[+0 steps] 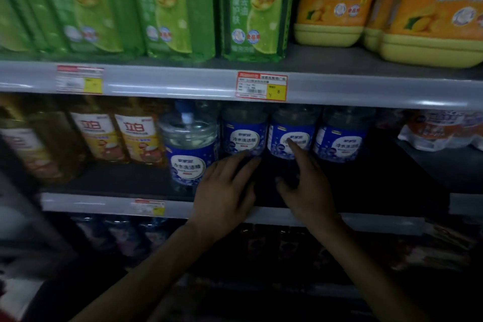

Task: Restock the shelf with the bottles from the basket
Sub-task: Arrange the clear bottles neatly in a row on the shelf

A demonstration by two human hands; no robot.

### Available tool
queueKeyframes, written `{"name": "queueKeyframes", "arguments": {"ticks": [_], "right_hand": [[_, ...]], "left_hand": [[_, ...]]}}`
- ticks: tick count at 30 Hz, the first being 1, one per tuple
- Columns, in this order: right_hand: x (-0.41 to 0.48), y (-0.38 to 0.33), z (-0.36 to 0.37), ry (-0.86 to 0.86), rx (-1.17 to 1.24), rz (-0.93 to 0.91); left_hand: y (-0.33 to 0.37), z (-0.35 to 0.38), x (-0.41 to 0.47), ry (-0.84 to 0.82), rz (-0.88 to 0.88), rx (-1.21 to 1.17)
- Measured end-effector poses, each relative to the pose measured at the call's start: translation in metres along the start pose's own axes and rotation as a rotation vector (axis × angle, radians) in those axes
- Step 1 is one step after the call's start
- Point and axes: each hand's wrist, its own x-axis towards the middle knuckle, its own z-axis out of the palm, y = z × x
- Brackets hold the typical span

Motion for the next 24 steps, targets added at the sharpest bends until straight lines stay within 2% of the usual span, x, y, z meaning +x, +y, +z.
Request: {"name": "queueKeyframes", "arguments": {"ticks": [2,4,6,10,12,14,17,24], "right_hand": [[0.002,-0.027,0.018,-0.102,0.271,0.133],[0.005,-0.046,0.037,-0.195,0.38,0.205],[0.009,-0.057,0.056,-0.259,0.416,0.23],[0.016,-0.069,0.092,-0.292,0.429,0.258],[0.017,-0.073,0.109,-0.274,0.42,0.249],[0.017,-0.073,0.124,-0.223,0.375,0.23],[0.019,-0.073,0.136,-0.137,0.286,0.203],[0.02,-0.073,0.139,-0.125,0.293,0.213]], "left_hand": [[-0.019,-0.021,-0.013,0.035,-0.036,-0.045],[-0.038,-0.037,-0.025,0.078,-0.093,-0.061],[-0.053,-0.048,-0.033,0.146,-0.202,-0.063],[-0.076,-0.057,-0.039,0.24,-0.577,-0.258],[-0.089,-0.058,-0.041,0.215,-0.767,-0.404],[-0.098,-0.059,-0.041,0.127,-0.876,-0.584],[-0.104,-0.056,-0.044,0.029,-0.918,-0.667],[-0.108,-0.052,-0.047,0.031,-0.942,-0.656]]}}
